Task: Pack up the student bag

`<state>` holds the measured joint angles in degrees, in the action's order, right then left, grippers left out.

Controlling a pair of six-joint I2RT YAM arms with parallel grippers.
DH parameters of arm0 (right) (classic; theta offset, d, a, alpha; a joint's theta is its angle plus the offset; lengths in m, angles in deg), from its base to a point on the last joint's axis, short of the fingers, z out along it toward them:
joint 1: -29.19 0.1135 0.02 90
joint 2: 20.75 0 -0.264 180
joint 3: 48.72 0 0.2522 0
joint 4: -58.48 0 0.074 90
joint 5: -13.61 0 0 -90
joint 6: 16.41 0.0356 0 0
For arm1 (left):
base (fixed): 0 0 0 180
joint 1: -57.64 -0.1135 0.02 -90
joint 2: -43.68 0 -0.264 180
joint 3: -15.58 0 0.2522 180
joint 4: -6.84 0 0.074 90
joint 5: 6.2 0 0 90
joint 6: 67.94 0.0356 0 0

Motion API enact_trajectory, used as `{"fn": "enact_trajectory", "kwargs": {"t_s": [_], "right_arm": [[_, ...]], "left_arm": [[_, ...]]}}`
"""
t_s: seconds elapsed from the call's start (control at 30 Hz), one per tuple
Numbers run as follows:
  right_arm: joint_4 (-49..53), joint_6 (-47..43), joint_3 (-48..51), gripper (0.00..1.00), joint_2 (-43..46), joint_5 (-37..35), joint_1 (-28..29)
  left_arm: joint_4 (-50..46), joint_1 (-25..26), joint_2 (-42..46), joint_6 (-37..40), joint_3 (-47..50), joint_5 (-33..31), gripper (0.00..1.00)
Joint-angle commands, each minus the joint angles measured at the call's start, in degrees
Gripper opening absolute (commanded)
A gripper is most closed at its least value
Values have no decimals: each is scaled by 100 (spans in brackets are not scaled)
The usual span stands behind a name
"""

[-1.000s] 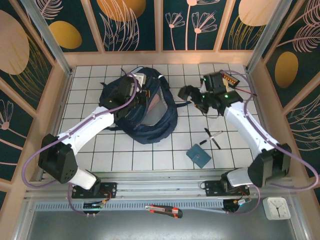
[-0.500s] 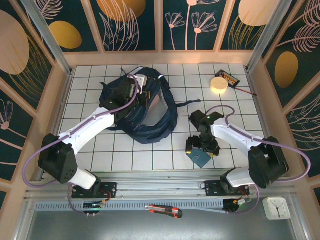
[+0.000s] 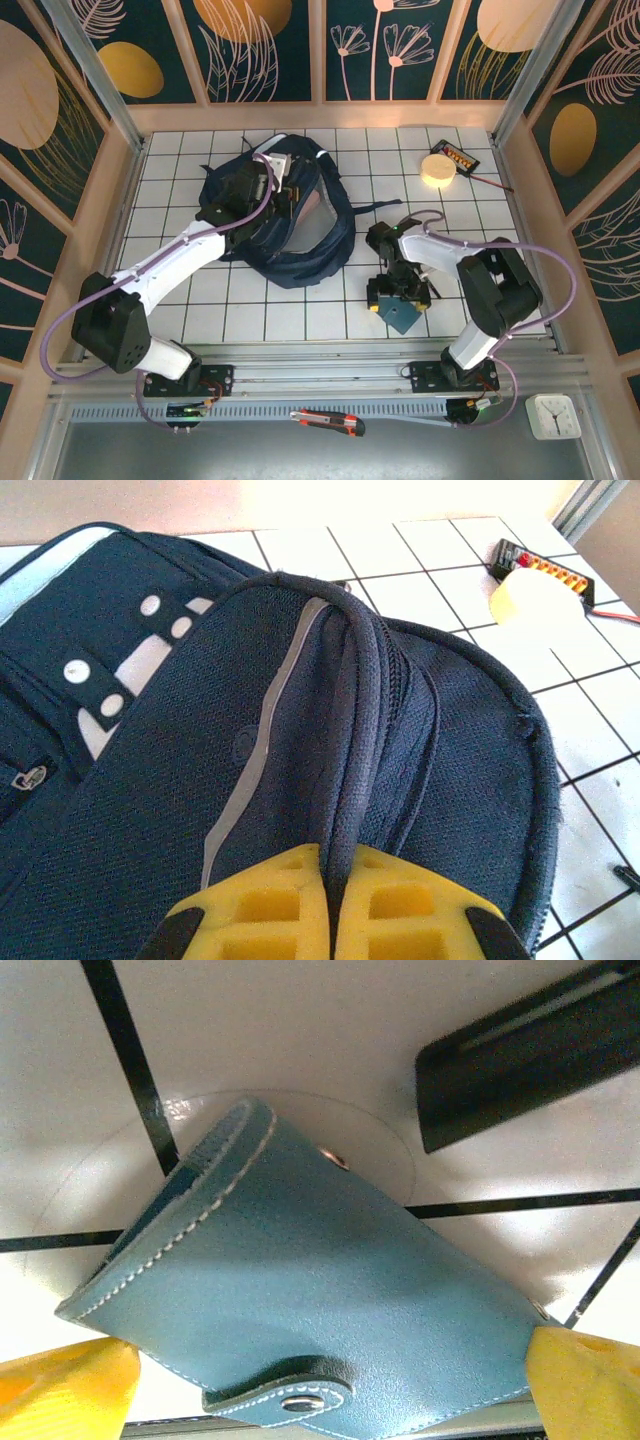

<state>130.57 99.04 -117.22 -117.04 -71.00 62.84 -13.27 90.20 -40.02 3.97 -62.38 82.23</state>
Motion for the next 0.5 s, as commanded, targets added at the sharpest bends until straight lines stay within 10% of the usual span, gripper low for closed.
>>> {"fn": "enact_trajectory", "kwargs": {"t_s": [0.0,0.47], "right_arm": [[-580,-199,-52,99,-388,-375,33],[-1650,788,-882,87,-431,1632,33]], "left_arm": [[538,-47,301,21,-14,-52,0],[593,-57,335,-118,5,-87,0]]}}
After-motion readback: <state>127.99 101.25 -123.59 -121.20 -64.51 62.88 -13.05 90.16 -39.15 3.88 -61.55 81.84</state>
